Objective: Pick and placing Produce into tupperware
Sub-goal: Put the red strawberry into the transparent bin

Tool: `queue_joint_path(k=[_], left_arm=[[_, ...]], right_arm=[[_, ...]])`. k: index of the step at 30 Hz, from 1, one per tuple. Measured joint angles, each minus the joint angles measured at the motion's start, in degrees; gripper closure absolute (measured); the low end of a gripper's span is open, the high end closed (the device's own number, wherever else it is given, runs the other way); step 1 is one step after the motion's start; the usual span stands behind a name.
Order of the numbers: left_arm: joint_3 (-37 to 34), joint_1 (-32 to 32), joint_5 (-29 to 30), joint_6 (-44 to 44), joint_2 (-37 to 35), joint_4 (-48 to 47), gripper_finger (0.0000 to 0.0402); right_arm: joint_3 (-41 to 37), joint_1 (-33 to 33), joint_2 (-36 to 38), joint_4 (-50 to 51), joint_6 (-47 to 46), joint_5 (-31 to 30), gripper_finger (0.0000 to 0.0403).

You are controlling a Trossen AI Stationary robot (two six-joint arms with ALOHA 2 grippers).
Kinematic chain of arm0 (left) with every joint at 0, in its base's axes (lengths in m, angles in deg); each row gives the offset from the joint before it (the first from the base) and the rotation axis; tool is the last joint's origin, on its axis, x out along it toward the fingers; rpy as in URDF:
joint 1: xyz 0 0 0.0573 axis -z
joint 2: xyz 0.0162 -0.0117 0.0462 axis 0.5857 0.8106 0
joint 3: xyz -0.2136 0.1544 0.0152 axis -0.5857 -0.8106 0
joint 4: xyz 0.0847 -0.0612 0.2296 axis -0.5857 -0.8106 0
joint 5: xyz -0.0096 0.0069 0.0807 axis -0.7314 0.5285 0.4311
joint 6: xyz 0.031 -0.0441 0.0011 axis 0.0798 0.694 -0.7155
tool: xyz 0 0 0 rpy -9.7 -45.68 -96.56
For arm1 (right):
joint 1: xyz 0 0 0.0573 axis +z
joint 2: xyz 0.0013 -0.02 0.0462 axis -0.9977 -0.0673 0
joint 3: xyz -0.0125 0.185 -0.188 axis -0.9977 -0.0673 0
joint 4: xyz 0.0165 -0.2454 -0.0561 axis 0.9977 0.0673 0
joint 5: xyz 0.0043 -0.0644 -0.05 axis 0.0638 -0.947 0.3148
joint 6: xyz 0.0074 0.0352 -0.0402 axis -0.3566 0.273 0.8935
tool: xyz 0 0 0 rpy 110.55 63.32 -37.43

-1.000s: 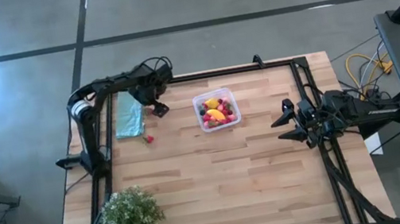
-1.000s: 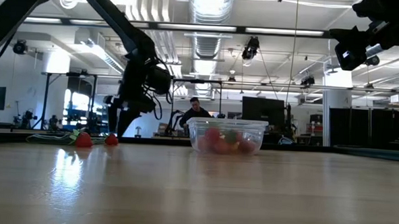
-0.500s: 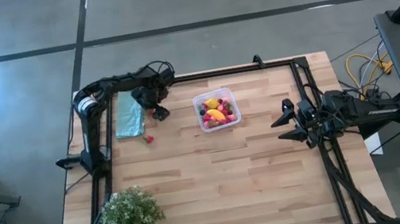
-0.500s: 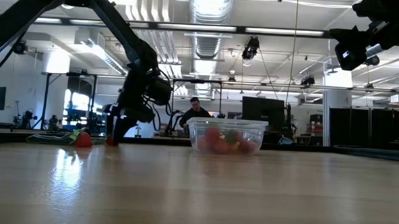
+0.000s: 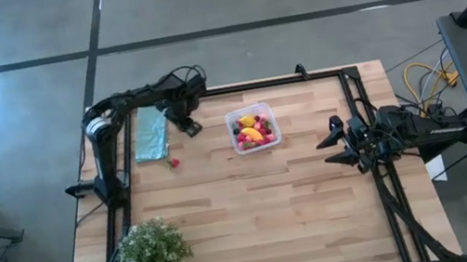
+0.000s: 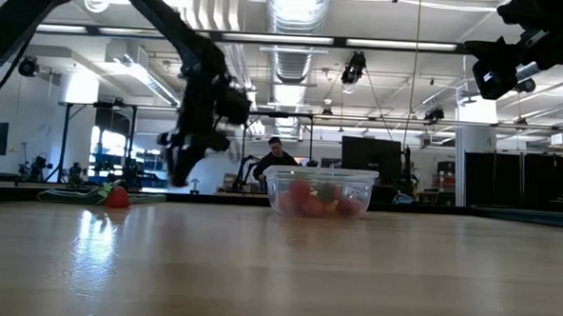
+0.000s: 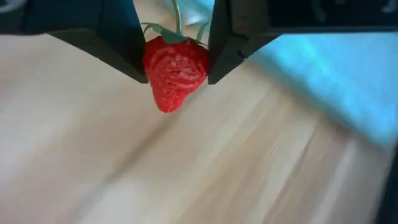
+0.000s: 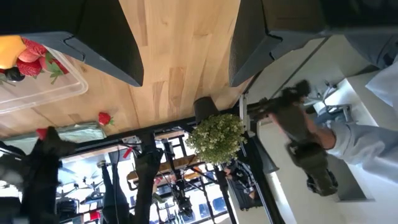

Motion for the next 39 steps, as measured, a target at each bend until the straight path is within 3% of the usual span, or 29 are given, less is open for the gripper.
queue_joint_path(k=[3, 6, 10, 17, 21, 26, 29, 32, 36, 39], left_arm=[[2.1, 3.7, -5.8, -0.1, -4.1, 4.7, 0.0252], [3.4, 8.7, -11.5, -2.4, -8.5, 15.8, 0.0249], [4.0, 15.0, -12.5, -3.1, -10.6, 30.3, 0.0267], [8.5, 18.5, -10.8, -0.1, -2.3, 30.4, 0.0265], [10.8, 18.6, -6.0, 0.6, 2.0, 29.1, 0.0228], [13.7, 18.5, -5.7, 3.0, 3.0, 28.4, 0.0171], [14.6, 18.6, -5.9, 2.8, 2.6, 24.1, 0.0141], [15.8, 18.4, -5.3, 0.3, 0.6, 11.2, 0.0126], [14.5, 18.3, -1.2, -3.2, -1.8, -11.1, 0.0128], [9.9, 18.3, -0.8, -1.3, -3.7, -18.1, 0.0137]], right_arm=[[0.0, 0.0, 0.0, 0.0, 0.0, 0.0, 0.0174], [0.0, 0.0, 0.0, 0.0, 0.0, 0.0, 0.0174], [0.0, 0.0, -0.1, 0.0, 0.0, 0.0, 0.0174], [0.0, 0.0, -0.3, 0.0, 0.0, 0.0, 0.0174], [0.0, 0.0, -0.4, 0.0, 0.0, 0.0, 0.0174], [0.0, 0.0, -0.4, 0.0, 0.0, 0.0, 0.0174], [0.0, 0.0, -0.4, 0.0, 0.0, 0.0, 0.0174], [0.0, 0.0, -0.4, 0.0, 0.0, 0.0, 0.0174], [0.0, 0.0, -0.4, 0.0, 0.0, 0.0, 0.0174], [0.0, 0.0, -0.4, 0.0, 0.0, 0.0, 0.0174]])
